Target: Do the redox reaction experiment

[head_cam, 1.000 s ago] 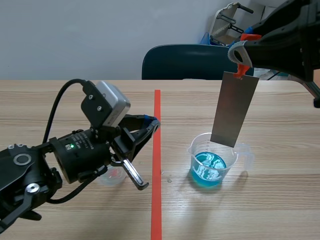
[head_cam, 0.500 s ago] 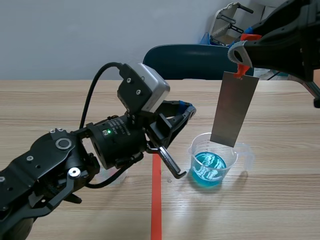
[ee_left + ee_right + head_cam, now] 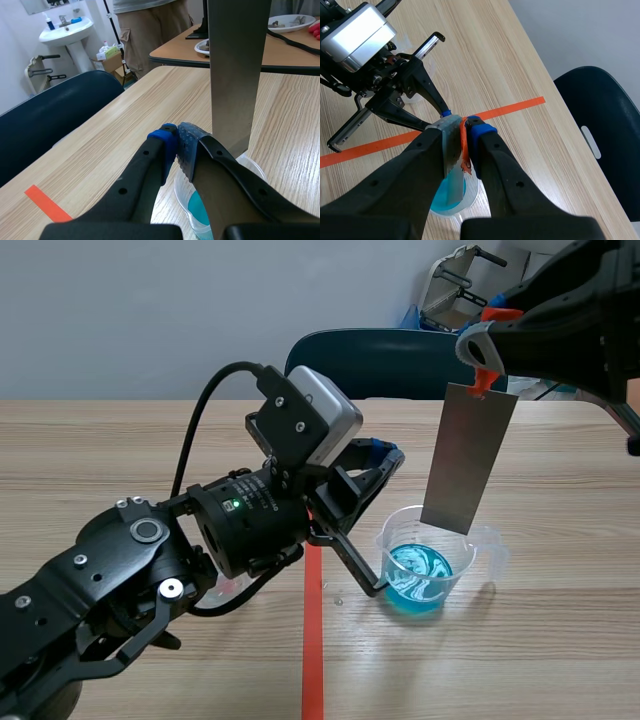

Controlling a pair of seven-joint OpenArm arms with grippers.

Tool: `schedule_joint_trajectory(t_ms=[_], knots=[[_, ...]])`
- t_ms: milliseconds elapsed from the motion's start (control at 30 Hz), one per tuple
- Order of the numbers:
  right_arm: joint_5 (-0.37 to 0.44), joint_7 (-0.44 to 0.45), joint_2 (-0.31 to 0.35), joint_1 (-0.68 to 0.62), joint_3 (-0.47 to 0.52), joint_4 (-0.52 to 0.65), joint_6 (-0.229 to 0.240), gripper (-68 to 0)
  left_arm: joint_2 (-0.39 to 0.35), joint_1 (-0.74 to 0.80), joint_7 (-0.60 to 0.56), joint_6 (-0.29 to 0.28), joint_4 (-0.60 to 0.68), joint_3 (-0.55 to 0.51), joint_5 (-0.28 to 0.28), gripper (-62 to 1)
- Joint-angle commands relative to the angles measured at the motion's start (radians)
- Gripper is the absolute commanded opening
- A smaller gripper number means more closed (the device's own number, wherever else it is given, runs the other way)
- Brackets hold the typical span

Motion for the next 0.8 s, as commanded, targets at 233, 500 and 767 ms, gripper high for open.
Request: schedule_joint_trajectory(t_ms=[233,500,767], knots=[[0.004,0.011,0.01,0.02,0.005,0.008,-0.004,-66.9,0.002,-0.005,-0.006,0.005,0.018,0.001,-0.002,-58.2],[0.005,0.011,0.01,0.02,0.005,0.008,-0.004,-66.9,-0.005,-0.002,0.019,0.005,0.018,0.001,-0.003,-58.2],[0.005,0.011,0.01,0.02,0.005,0.008,-0.004,-66.9,-0.051,0.001,0.016,0.004,0.018,0.001,-0.004,-58.2]])
